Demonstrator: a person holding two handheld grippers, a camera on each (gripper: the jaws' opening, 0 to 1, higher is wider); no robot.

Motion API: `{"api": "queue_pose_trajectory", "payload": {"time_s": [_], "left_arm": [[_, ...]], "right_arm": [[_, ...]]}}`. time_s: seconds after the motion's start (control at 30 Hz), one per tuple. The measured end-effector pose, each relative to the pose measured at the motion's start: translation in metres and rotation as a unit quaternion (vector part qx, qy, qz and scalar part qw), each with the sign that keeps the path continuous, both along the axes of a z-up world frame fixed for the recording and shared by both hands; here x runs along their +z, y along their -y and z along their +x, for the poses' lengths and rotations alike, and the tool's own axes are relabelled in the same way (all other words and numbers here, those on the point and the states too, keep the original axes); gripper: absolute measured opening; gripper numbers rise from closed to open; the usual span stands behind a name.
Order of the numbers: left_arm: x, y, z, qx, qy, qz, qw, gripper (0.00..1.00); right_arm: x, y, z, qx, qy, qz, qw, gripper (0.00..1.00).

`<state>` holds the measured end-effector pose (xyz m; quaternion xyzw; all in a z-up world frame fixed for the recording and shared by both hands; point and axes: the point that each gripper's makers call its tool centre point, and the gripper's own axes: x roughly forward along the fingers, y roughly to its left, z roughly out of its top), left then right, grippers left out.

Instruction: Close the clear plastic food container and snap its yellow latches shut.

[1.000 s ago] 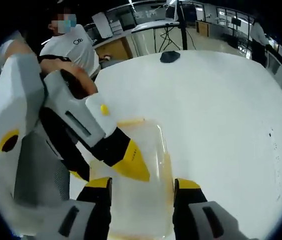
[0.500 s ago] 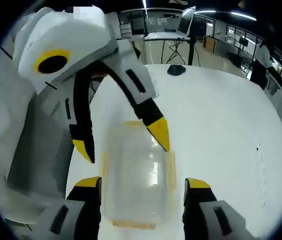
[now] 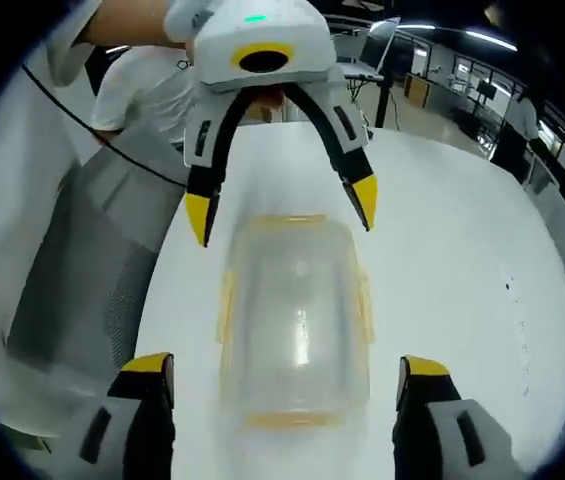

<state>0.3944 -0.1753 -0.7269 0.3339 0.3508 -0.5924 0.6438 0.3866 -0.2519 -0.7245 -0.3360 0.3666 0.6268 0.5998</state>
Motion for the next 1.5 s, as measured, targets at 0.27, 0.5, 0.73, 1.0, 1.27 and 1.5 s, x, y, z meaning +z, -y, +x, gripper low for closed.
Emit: {"api": "queue_pose_trajectory", "payload": {"time_s": [0.27,0.5,0.73,1.0,1.27,1.5], "left_arm": [[-0.011,0.001,0.010,-0.015,0.004,0.030,0.9994,0.99],[-0.032,-0.004,0.006,-0.039,0.012,0.066,0.9970,0.96],[-0.037,0.002,0.004,-0.037,0.016,0.056,0.9976,0.84],[-0.039,0.001,0.007,-0.039,0.026,0.050,0.9976,0.81],[-0.039,-0.010,0.007,-0.042,0.028,0.057,0.9971,0.81],[-0.039,-0.039,0.002,-0.038,0.029,0.057,0.9972,0.82]], "right_arm": [[-0.013,0.003,0.005,-0.019,0.021,-0.013,0.9995,0.99],[-0.024,-0.001,0.009,-0.019,0.033,-0.030,0.9988,0.96],[-0.036,-0.001,0.007,-0.027,0.019,-0.045,0.9984,0.89],[-0.039,0.001,0.009,-0.023,0.027,-0.040,0.9986,0.77],[-0.039,-0.010,0.008,-0.025,0.029,-0.045,0.9983,0.77],[-0.039,-0.040,0.004,-0.019,0.030,-0.047,0.9983,0.77]]}}
